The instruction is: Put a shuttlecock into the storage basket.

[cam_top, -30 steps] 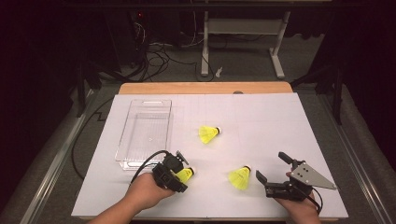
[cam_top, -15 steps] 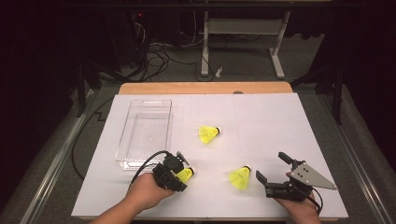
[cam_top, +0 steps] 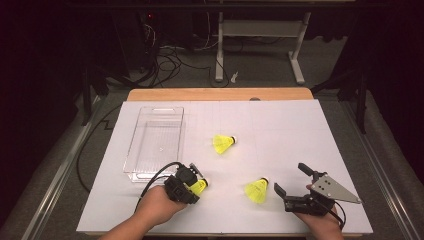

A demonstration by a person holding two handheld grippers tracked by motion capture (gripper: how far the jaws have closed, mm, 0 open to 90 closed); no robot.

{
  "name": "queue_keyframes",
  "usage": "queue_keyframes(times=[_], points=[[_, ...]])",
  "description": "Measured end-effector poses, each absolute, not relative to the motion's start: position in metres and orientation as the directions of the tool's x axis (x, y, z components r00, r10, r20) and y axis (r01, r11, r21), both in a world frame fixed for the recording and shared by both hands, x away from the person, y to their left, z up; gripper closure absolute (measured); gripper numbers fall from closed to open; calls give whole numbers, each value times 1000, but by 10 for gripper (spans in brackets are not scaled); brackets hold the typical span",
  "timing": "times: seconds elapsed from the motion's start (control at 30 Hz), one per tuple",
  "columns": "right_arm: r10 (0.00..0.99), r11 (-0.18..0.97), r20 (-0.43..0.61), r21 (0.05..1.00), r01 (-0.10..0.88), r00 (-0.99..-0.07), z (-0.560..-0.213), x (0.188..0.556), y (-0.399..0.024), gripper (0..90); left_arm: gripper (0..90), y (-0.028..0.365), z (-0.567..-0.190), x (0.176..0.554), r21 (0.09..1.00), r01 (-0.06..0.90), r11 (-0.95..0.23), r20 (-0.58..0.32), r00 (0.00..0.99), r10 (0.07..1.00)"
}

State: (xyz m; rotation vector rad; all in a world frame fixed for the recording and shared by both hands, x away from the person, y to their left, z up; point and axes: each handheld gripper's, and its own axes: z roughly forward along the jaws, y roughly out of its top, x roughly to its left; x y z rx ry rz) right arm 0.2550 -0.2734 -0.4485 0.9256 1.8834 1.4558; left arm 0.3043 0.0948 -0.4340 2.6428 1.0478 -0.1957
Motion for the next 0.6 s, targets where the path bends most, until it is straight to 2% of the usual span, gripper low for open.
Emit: queue_keyframes(times=[0.17,0.6], points=[[805,163,-31,972,171,-592,-448,255,-274,7,876,95,-434,304,226,691,-686,-218,723,656],[806,165,-33,972,170,-591,-448,255,-274,7,891,98,-431,302,235,677,-697,-214,736,643]])
